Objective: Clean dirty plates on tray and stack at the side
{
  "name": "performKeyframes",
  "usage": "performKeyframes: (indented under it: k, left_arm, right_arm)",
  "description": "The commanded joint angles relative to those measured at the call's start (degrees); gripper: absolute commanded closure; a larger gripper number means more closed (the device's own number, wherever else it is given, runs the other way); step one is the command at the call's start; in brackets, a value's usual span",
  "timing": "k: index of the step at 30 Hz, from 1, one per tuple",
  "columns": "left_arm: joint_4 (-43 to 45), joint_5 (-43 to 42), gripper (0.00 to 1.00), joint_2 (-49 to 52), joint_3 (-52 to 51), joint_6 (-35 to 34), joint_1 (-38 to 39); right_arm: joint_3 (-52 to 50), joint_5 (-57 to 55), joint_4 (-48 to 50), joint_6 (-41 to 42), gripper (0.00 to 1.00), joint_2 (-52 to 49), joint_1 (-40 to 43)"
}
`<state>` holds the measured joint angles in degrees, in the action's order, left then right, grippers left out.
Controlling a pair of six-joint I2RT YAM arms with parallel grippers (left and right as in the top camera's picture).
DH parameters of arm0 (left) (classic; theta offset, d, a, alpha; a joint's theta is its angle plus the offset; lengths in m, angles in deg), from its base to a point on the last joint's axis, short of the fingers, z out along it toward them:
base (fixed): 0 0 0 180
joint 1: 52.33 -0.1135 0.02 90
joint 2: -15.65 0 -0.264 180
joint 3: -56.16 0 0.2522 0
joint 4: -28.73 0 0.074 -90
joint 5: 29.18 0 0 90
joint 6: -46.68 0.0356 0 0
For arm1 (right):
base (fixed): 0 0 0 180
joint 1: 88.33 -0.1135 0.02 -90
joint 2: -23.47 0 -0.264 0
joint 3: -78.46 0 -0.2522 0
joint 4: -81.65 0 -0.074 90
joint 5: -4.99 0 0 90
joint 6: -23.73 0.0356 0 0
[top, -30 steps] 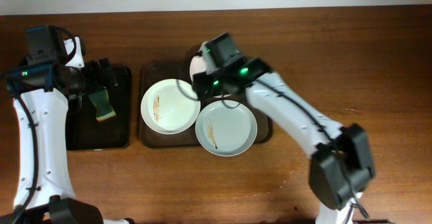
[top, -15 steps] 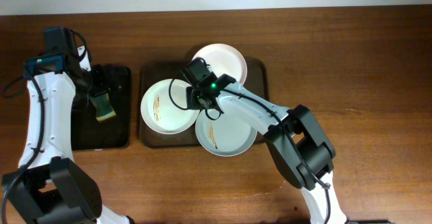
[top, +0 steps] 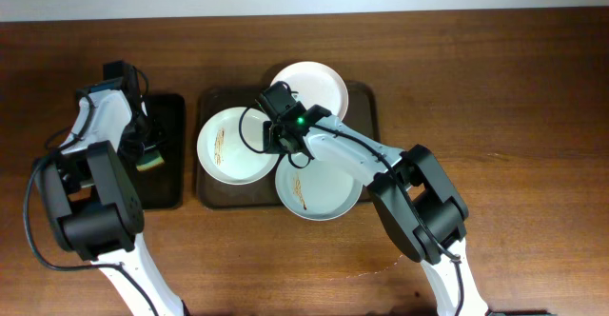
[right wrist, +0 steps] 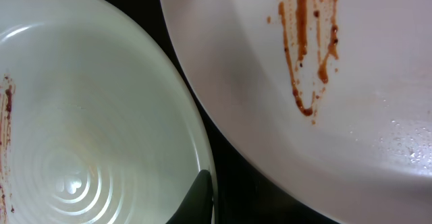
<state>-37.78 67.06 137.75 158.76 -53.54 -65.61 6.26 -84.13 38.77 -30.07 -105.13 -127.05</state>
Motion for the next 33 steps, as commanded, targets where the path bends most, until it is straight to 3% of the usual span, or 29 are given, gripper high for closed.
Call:
performKeyframes:
  k: [1,3,5,8,12,17,22,23,25,30,31,33]
  left_arm:
    - [1.84,1.77,0.68,2.84,0.76,-0.85,-0.09]
    - [2.14,1.75,0.99,2.86,0.85,-0.85,-0.07]
    - [-0.76,1.77,0.99,2.82,3.56,-0.83,-0.07]
    - [-11.65,0.94,0.99,2.80,15.50,0.55,0.13]
    - [-21.07,-17.33,0.99,2.82,20.02,15.72,4.00]
    - [-14.10,-16.92,0.99,4.94,19.34,17.18,15.23]
    - [-8.09,-16.79,0.99,11.08,10.95,16.09,16.55]
    - [-7.04,-11.82,0.99,11.08,9.62,15.41,16.50]
    - [-8.22,-10.21,0.99,11.21,8.31,15.43,16.63]
    - [-27.04,-12.87,0.99,11.23,6.97,15.45,16.87]
    - [-26.51,-12.87,0.99,11.23,6.97,15.43,16.87]
    - [-16.59,-13.03,0.99,11.26,6.91,15.43,16.98]
  right_arm:
    - [0.39,0.37,-0.44,-0.37,0.96,-1.44,-0.22]
    - [0.44,0.35,-0.39,-0.37,0.96,-1.42,-0.20]
    - [0.44,0.39,-0.39,-0.37,0.96,-1.42,-0.04]
    - [0.48,2.14,-0.17,-0.37,0.96,-1.42,0.59]
    - [0.55,7.28,-0.02,-1.90,0.96,-1.42,3.15]
    - [0.52,9.25,-0.66,-2.34,0.96,-1.42,4.31]
    - [0.52,9.27,-0.63,-2.34,0.96,-1.42,4.31]
    - [0.52,9.29,-0.63,-2.34,0.96,-1.42,4.31]
    - [0.52,9.27,-0.50,-2.32,0.96,-1.42,4.42]
    - [0.52,10.12,-0.59,-2.32,0.96,-1.42,5.05]
    - [0.52,10.12,-0.57,-2.32,0.96,-1.42,5.05]
    - [0.52,10.14,-0.57,-2.32,0.96,-1.42,5.05]
